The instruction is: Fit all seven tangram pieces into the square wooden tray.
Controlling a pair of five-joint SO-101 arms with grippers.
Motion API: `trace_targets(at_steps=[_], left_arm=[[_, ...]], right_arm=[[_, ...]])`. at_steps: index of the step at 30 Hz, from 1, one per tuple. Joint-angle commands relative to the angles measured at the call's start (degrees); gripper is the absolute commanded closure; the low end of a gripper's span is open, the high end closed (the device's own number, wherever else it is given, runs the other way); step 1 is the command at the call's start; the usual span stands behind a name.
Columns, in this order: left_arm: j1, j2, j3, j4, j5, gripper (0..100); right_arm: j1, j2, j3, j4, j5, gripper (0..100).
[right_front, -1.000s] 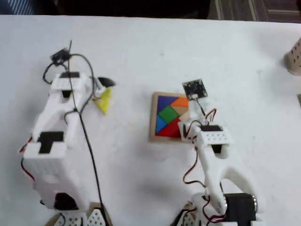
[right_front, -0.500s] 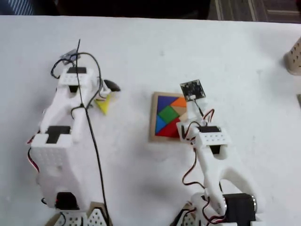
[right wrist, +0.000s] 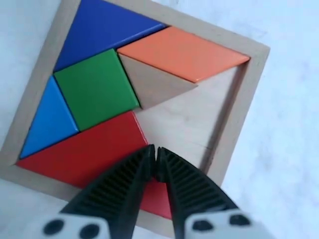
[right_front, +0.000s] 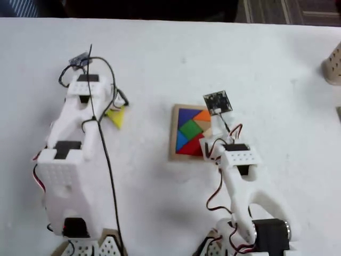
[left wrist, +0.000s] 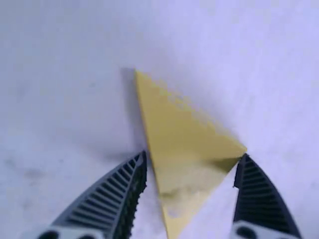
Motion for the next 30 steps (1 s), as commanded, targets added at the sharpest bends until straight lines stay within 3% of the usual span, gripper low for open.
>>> trace_targets(at_steps=[1,8,25,30], left_arm=[[0.7,1.7,-7.3,0.1,-0.6,72],[0.5,6.5,-15.5,8.1,3.5,59],[-0.9,20.5,-33.6,19.9,3.7,61],[-1.5,21.1,-33.9,20.0,0.9,74]], right_arm=[[-1.4,-2.2,-0.1,-1.1,0.8,98.1],[-1.4,-2.2,-0.1,-1.1,0.8,98.1],[-1.4,-2.1,0.0,-1.1,0.8,98.1],[-1.5,-2.1,0.4,-1.2,0.8,98.1]])
